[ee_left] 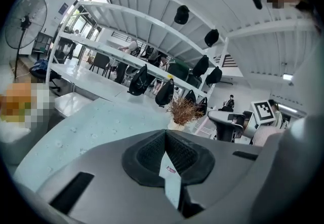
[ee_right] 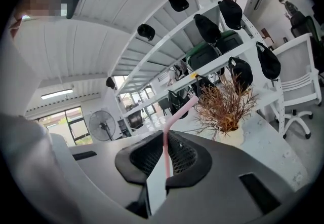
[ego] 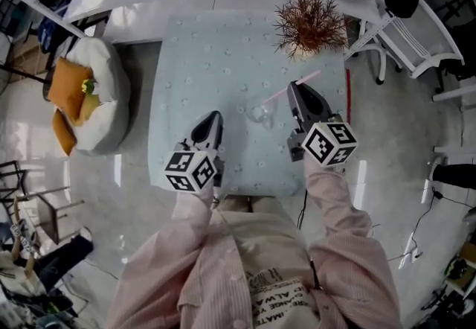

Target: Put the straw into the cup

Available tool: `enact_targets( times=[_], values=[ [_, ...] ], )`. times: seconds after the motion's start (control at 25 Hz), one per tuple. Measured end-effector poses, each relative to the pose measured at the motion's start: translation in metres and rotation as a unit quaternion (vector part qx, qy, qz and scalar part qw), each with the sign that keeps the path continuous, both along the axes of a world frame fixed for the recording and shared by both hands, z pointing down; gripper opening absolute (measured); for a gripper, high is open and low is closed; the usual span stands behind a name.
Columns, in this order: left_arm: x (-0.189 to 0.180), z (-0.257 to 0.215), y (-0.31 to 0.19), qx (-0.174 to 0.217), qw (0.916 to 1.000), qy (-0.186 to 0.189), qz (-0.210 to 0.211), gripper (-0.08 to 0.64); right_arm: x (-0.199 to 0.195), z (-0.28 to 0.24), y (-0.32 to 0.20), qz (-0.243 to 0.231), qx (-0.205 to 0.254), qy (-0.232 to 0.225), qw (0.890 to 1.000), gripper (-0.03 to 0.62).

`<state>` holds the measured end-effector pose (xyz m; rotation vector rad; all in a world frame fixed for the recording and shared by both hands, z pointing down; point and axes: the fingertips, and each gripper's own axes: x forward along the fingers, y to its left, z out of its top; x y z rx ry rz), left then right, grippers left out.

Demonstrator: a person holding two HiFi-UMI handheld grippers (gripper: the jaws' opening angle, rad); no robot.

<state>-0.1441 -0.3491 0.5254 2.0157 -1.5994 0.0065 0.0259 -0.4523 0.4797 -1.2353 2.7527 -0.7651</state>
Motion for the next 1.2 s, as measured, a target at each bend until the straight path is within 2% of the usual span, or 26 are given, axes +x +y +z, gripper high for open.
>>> enact_targets(
  times=[0.2, 0.48, 0.76, 1.2],
  values=[
    [0.005, 0.03, -0.006, -0.031, 0.9993, 0.018, 0.01, 0.0, -0.006, 0.034, 0.0, 0.004, -0.036, 0.006, 0.999, 0.023],
    [0.016, 0.06, -0.008, -0.054, 0.9977, 0.037, 0.019, -0.001, -0.008, 0.067, 0.004, 0.006, -0.065, 0.006, 0.998, 0.023],
    [0.019, 0.077, -0.006, -0.067, 0.9965, 0.047, 0.018, 0.0, -0.014, 0.085, 0.01, -0.001, -0.075, 0.013, 0.997, 0.023],
    [0.022, 0.087, 0.0, -0.076, 0.9954, 0.054, 0.022, -0.002, -0.015, 0.091, 0.005, 0.018, -0.07, 0.014, 0.997, 0.025]
  ],
)
